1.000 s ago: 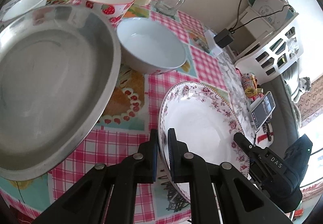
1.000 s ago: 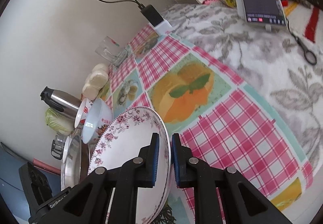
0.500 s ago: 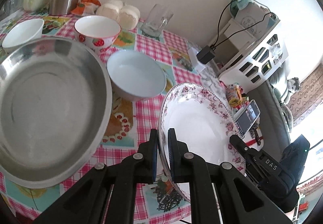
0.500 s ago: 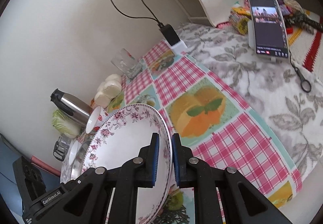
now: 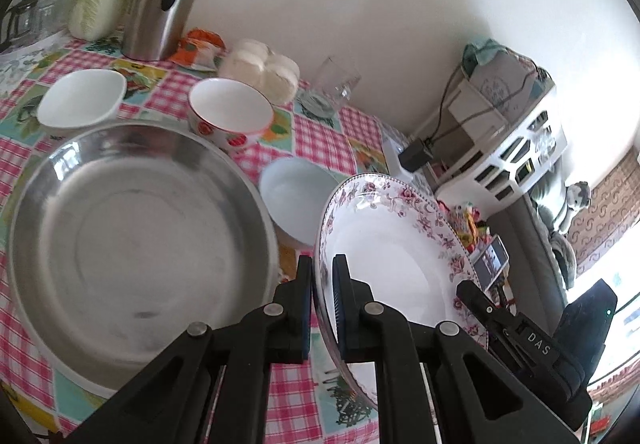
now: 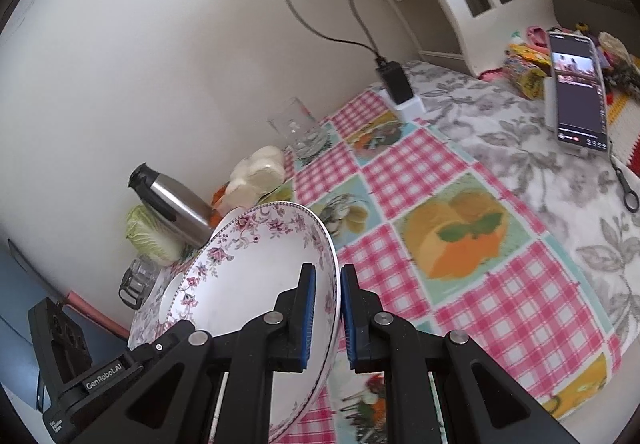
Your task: Organize plates and bowls
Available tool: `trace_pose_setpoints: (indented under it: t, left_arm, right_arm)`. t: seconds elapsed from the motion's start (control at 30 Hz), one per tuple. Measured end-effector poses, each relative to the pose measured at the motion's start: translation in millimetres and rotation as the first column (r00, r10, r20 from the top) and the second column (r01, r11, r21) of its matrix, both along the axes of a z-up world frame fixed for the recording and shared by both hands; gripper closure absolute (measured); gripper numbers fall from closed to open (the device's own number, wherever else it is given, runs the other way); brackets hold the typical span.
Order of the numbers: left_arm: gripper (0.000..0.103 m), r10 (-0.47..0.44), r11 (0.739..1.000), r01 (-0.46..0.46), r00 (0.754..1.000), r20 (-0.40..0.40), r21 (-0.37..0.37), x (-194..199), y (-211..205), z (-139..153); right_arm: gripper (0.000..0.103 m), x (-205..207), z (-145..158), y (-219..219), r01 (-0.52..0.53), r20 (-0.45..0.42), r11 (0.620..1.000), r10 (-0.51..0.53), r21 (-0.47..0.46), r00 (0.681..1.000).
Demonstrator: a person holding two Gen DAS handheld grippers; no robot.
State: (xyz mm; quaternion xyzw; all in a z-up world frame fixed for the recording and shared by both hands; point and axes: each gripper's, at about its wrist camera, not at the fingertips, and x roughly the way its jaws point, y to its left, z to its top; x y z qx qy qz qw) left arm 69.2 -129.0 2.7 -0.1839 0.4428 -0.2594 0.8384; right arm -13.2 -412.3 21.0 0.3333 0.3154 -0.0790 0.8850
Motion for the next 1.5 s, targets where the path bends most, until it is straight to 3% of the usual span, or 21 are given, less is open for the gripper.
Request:
trace_pose_setpoints:
  t: [0.57, 1.13, 1.5]
  left_arm:
    - [0.093, 0.114, 0.993, -0.115, 0.993, -0.018, -0.030, 28, 78, 0]
    - [0.093, 0.251, 0.967, -0.252, 0.967, -0.046, -0.033, 52, 164, -12]
    - [0.093, 0.260, 0.965, -0.260, 0.960, -0.102, 0.007, 60, 167, -31]
  right_arm:
    - [0.089, 46, 8, 70, -0.106, -0.016, 0.994, 0.106, -0.021, 0.994]
    - [0.089, 94, -2, 149, -0.241, -0.039, 0.970, 0.241, -0.012, 0.970]
    - [0.089, 107, -21, 162, -0.266, -0.094, 0.964, 0.263, -0.019, 0.960]
